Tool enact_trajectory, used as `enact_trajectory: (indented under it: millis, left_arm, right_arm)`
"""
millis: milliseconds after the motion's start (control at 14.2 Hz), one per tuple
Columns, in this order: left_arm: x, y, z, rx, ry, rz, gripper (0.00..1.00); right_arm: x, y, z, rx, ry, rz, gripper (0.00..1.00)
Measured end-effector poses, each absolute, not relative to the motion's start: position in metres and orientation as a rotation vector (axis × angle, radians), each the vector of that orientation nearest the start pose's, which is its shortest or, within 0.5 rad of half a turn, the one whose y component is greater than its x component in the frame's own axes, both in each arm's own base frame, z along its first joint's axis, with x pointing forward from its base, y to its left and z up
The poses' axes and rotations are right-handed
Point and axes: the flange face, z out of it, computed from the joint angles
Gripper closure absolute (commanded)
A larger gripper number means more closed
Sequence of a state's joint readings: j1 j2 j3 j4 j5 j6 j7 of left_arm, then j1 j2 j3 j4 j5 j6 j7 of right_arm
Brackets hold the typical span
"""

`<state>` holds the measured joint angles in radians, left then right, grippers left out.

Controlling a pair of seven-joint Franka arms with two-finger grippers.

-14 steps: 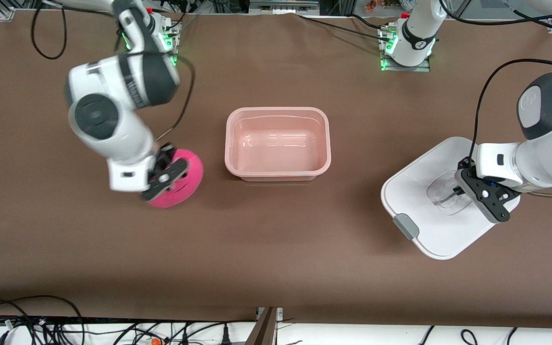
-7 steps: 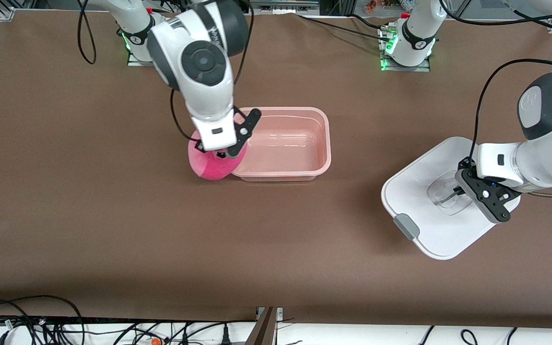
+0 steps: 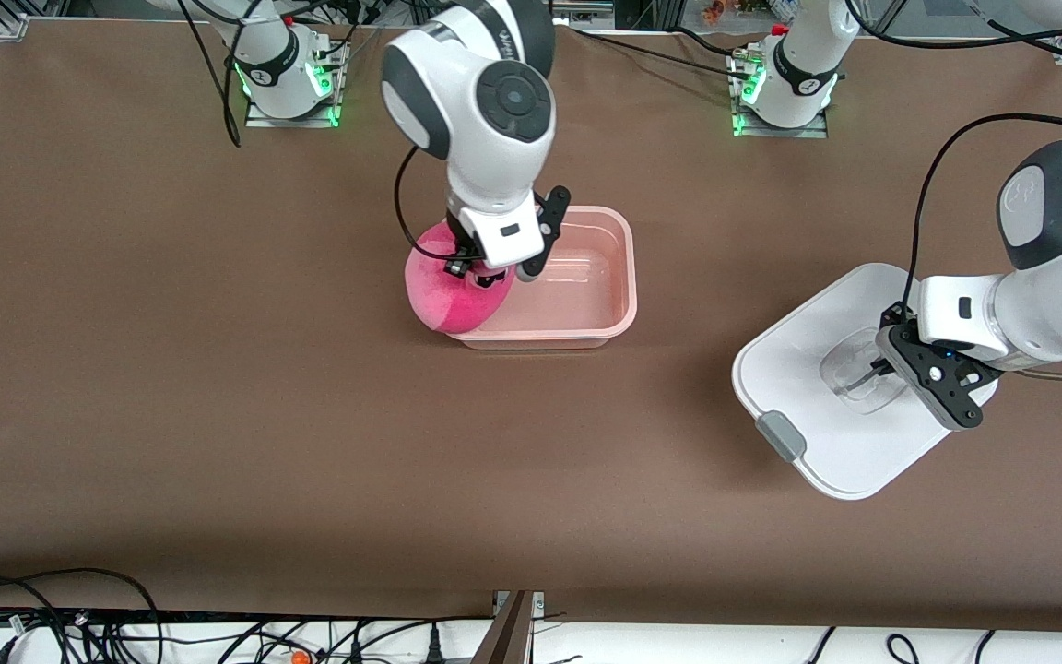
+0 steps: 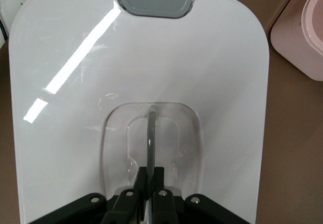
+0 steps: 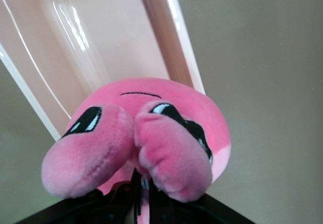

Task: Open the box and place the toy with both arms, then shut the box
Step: 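Carry the pink toy with the right gripper into the pink tub, then lower the toy into the tub and open the right gripper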

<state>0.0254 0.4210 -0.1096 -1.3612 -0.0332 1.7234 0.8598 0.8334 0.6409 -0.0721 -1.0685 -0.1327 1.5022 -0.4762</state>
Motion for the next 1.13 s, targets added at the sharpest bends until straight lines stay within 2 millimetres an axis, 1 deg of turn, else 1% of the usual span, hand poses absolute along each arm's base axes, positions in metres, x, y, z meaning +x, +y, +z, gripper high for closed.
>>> enact_trajectory:
  millis: [141,353,495,636,777,1131]
  left_arm:
    - [0.677,-0.047,0.477,-2.893,1.450,0.037,1.00]
    - [0.677,-0.047,0.476,-2.894,1.451,0.039,1.00]
    - [0.677,-0.047,0.476,-2.894,1.451,0.040,1.00]
    - [0.677,-0.047,0.476,-2.894,1.451,0.040,1.00]
    - [0.677,-0.047,0.476,-2.895,1.451,0.040,1.00]
    - [0.677,-0.047,0.475,-2.895,1.452,0.041,1.00]
  right_arm:
    - [0.501,0.507,0.436,-2.692,-2.021,0.315,1.00]
    - [0.487,0.518,0.434,-2.675,-2.057,0.349,1.00]
    - [0.480,0.524,0.429,-2.664,-2.077,0.362,1.00]
    - [0.478,0.531,0.415,-2.656,-2.092,0.375,1.00]
    - [0.475,0.540,0.396,-2.650,-2.114,0.388,1.00]
    - [0.458,0.567,0.348,-2.732,-2.156,0.370,1.00]
